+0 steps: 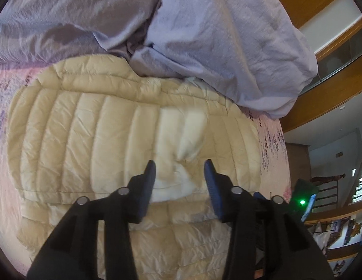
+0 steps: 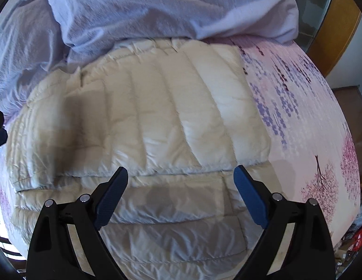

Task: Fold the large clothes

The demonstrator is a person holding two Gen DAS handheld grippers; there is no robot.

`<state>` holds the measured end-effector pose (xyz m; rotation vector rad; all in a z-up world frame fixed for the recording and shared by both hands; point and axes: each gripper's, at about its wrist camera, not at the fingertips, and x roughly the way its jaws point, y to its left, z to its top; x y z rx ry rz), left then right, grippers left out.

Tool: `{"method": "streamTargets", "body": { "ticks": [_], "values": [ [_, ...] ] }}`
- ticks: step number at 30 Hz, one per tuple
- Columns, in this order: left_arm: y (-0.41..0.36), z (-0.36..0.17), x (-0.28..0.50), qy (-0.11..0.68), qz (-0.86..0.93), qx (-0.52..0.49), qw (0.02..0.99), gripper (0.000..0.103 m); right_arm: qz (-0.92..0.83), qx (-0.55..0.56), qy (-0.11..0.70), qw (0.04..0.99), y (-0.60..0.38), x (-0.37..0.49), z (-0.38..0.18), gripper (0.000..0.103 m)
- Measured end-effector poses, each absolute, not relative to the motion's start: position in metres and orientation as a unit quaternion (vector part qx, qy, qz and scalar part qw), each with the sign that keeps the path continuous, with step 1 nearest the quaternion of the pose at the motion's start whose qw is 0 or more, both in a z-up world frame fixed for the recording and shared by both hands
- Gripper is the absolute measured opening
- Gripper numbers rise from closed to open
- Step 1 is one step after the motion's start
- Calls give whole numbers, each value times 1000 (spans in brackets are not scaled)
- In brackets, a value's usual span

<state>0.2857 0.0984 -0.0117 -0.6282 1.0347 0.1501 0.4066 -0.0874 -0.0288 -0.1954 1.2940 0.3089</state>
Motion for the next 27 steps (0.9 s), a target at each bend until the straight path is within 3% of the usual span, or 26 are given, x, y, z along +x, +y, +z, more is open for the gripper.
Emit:
{"method": "streamTargets", "body": {
  "ticks": [12,27],
  "values": [
    [141,-25,255,495,137,-266,816,45,234,-84,582,774,-22,396,-22,45],
    [159,-46,237,519,178,-241,801,45,257,-129,594,752,25,382,-48,26]
  ]
}}
